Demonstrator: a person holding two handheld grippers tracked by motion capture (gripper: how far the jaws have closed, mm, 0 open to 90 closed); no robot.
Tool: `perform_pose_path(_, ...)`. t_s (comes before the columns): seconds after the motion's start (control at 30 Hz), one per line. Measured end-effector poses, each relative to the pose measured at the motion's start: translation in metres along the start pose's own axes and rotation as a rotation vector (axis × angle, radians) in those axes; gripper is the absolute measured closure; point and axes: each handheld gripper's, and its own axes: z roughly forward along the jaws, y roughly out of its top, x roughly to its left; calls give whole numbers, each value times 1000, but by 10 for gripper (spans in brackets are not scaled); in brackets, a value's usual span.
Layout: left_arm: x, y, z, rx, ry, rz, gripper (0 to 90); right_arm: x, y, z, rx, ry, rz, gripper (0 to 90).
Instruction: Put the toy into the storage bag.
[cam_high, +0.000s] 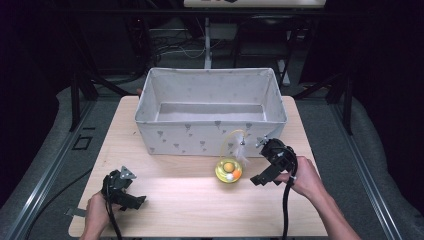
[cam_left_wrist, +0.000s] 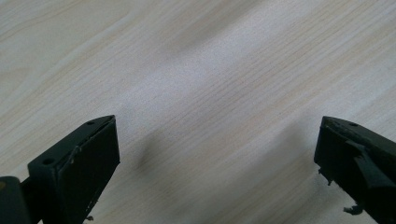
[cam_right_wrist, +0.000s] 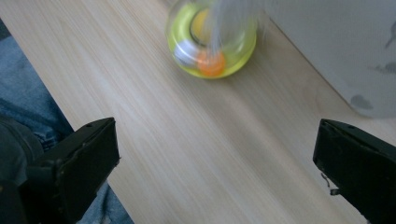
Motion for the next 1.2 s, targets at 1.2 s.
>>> perform_pose_path(1.2,1,1,0,-40,-40,-19,1,18,106,-47,-109,3,-150,152)
